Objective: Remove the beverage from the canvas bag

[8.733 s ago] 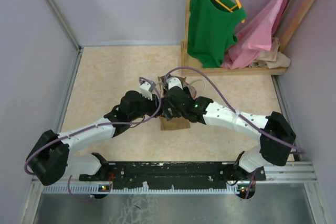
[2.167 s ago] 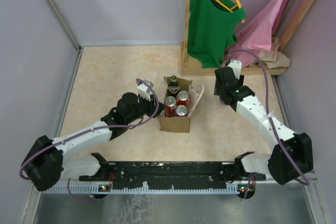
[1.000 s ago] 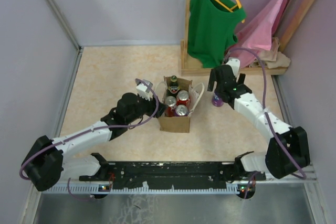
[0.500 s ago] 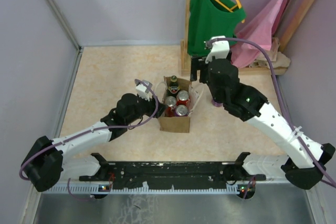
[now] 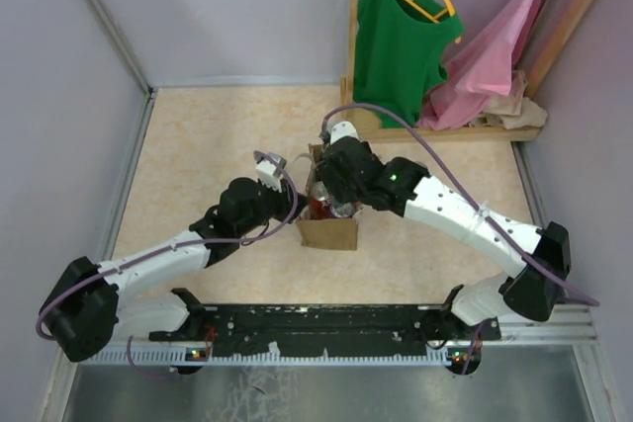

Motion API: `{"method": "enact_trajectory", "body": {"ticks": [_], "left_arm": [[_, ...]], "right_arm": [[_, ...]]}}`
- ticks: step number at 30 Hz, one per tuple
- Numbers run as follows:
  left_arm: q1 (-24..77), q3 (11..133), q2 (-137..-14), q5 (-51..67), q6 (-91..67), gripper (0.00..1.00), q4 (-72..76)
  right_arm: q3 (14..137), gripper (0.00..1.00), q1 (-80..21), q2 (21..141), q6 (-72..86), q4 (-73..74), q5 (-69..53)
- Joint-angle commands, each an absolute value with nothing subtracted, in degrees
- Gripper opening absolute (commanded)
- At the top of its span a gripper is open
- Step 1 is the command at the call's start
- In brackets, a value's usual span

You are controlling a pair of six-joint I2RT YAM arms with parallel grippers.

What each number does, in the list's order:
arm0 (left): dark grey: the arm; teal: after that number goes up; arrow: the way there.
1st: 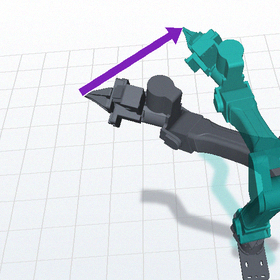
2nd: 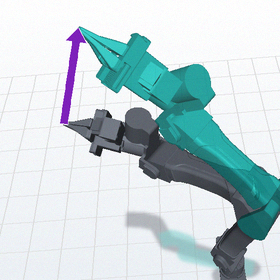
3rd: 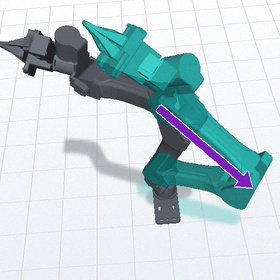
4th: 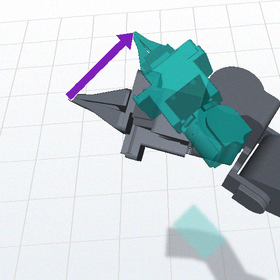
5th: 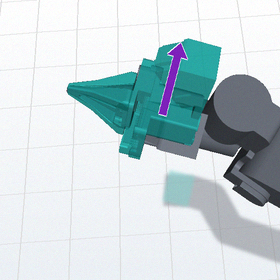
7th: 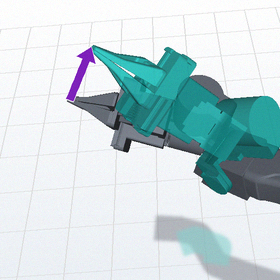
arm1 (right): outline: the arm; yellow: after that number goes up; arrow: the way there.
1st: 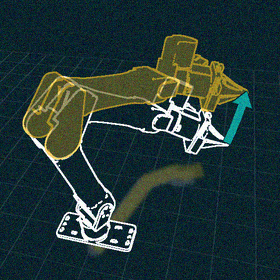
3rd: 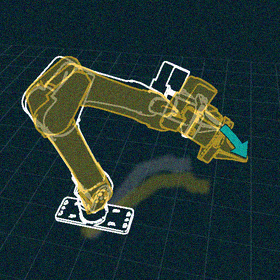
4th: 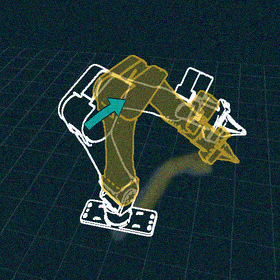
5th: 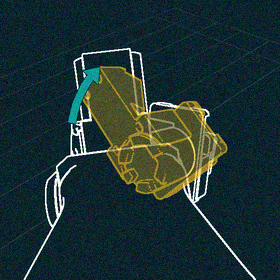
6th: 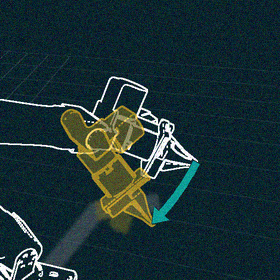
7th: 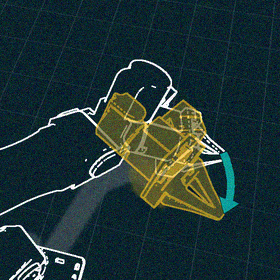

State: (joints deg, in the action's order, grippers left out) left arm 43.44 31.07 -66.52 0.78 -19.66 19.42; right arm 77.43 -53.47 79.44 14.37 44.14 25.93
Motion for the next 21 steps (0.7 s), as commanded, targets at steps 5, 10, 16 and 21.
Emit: {"method": "enact_trajectory", "body": {"ticks": [5, 10, 16, 21], "left_arm": [[44.0, 29.5, -63.7, -1.2, -20.2, 0.07, 19.2], [43.9, 29.4, -62.5, -0.8, -20.1, 0.10, 19.0], [44.0, 29.7, -62.5, 0.4, -20.5, 0.15, 19.1], [44.0, 29.3, -63.2, 1.1, -20.8, 0.17, 20.4]], "right_arm": [[71.3, 0.76, -53.7, 77.5, 19.3, 45.5, 14.6], [68.2, 0.79, -53.8, 78.1, 20.1, 42.9, 11.4], [67.5, 0.81, -53.8, 80.5, 19.6, 41.6, 12.4], [67.0, 0.83, -53.8, 82.8, 19.3, 40.5, 12.9]]}}
